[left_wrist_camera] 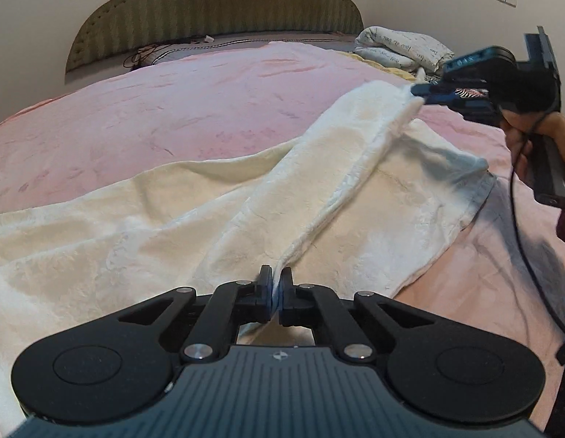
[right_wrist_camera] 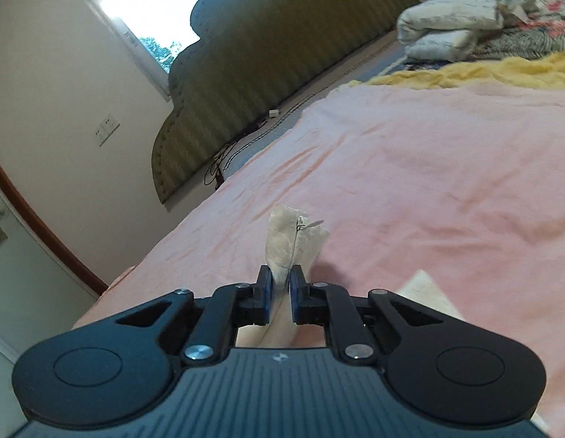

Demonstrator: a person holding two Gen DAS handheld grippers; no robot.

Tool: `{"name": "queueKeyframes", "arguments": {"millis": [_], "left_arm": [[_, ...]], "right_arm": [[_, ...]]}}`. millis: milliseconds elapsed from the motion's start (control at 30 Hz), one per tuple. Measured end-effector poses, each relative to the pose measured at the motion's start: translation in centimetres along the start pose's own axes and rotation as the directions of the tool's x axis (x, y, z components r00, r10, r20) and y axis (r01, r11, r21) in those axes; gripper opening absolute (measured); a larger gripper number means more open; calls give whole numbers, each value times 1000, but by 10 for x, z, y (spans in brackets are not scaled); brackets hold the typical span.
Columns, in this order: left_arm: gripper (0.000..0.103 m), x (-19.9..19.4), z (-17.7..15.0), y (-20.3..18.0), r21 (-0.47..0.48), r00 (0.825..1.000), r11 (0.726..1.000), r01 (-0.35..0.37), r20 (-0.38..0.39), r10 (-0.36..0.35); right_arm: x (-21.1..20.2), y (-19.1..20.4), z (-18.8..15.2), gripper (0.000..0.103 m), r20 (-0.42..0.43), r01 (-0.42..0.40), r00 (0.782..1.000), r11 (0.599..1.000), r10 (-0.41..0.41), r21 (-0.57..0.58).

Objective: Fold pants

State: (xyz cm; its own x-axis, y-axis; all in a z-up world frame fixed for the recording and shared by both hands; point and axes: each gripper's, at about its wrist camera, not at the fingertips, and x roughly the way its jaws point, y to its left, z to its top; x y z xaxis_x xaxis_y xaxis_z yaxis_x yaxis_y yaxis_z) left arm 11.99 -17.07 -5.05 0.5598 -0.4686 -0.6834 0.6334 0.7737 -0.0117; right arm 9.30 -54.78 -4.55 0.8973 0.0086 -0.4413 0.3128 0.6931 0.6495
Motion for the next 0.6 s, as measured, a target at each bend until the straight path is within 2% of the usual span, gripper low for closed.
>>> {"name": "queueKeyframes", "arguments": {"millis": [67, 200, 233, 267, 300, 367, 400, 433, 467, 500, 600], "left_arm": [[14, 4, 0, -3, 10, 1000, 1000, -12, -5, 12], [15, 7, 1, -11, 40, 999, 998, -42, 0, 42], [15, 8, 1, -12, 46, 999, 998, -48, 0, 48], [15, 8, 1, -13, 53, 999, 997, -54, 3, 54], [15, 8, 1, -15, 59, 998, 996, -60, 6, 60], [15, 8, 1, -18, 67, 997, 995, -71, 12, 71], [15, 7, 2, -20, 68, 997, 995, -75, 11, 75], [7, 7, 2, -20, 65, 997, 995, -78, 9, 78], [6, 6, 2, -18, 52, 997, 995, -80, 11, 79], [5, 5, 3, -16, 40, 997, 996, -75, 13, 75], [3, -1, 10, -2, -38, 994, 994, -101, 38, 103]], "right_arm": [[-2, -18, -7, 11, -31, 22, 999, 999, -21, 23], [9, -44, -19, 14, -56, 7, 998, 990, 1, 138], [13, -51, -21, 19, -64, 7, 998, 985, 4, 171], [17, -56, -22, 29, -77, 10, 997, 979, 5, 202], [21, -57, -22, 33, -85, 6, 996, 975, 13, 224], [25, -53, -22, 49, -78, -26, 996, 974, 45, 225], [27, -49, -21, 50, -71, -28, 997, 979, 43, 202], [28, -44, -20, 46, -66, -19, 997, 985, 30, 173], [27, -41, -19, 22, -61, -12, 998, 989, 21, 148], [28, -38, -17, 10, -64, -17, 998, 991, 26, 132], [33, -21, 0, 7, -80, -85, 992, 989, 95, 120]]}}
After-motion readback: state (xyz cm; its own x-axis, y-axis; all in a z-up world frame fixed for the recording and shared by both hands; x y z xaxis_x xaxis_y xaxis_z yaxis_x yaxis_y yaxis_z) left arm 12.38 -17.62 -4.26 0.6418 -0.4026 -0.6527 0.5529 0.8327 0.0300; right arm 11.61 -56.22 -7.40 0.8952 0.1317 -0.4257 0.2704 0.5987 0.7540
